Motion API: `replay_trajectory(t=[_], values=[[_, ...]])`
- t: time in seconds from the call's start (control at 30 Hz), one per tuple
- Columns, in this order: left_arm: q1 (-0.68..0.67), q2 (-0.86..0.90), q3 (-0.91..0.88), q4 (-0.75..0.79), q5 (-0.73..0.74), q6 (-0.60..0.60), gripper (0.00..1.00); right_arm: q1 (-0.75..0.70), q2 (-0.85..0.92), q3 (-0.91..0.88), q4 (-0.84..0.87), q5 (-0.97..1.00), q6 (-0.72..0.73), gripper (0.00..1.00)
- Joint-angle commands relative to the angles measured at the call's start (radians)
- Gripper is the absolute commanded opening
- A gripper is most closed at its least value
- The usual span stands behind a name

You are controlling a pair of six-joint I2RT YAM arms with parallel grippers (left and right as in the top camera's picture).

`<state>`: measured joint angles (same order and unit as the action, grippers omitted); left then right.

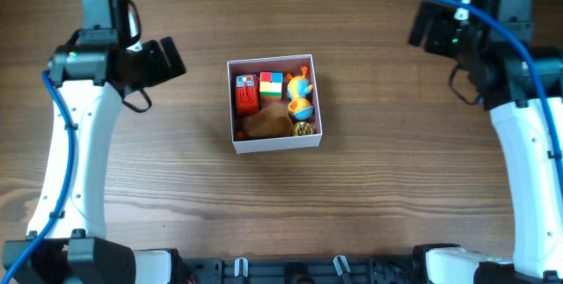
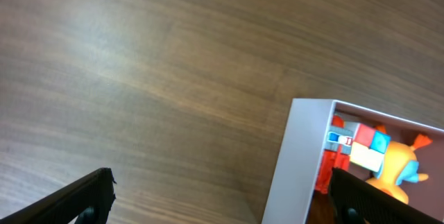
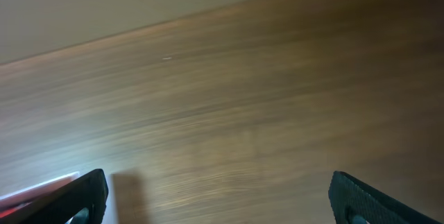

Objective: Pack container

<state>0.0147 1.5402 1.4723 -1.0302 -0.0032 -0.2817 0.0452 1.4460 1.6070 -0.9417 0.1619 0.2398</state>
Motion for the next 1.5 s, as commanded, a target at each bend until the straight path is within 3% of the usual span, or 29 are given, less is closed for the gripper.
replay_trajectory(t=[0.0,0.17,0.27,0.47,0.6,0.8,1.33,1.47], values=[[-0.023,0.004,-0.008,-0.004,-0.080,0.038,1.00,-0.070,-0.011,-0.009,-0.022,-0.045,-0.030,1.00],[-0.055,-0.068,-0.019,-0.078,-0.035,0.066,1.00,-0.128,-0.203,-0.142,-0.031,-0.119,-0.030,1.00],[-0.145,-0.199,-0.064,-0.061,-0.080,0.074,1.00,-0.128,-0.397,-0.343,-0.014,-0.104,-0.018,1.00],[-0.308,-0.618,-0.320,0.019,-0.111,0.024,1.00,-0.128,-0.865,-0.718,-0.022,-0.103,0.072,1.00],[-0.327,-0.930,-0.489,0.030,-0.229,0.004,1.00,-0.128,-1.061,-0.816,0.043,-0.137,0.069,1.00],[-0.327,-1.149,-0.556,0.009,-0.271,0.001,1.00,-0.128,-1.052,-0.829,0.047,-0.145,0.114,1.00],[-0.327,-1.154,-0.556,-0.040,-0.271,0.001,1.00,-0.127,-1.052,-0.830,0.006,-0.145,0.111,1.00],[-0.327,-1.154,-0.556,-0.040,-0.271,0.001,1.00,-0.128,-1.204,-0.898,0.080,-0.202,-0.048,1.00]])
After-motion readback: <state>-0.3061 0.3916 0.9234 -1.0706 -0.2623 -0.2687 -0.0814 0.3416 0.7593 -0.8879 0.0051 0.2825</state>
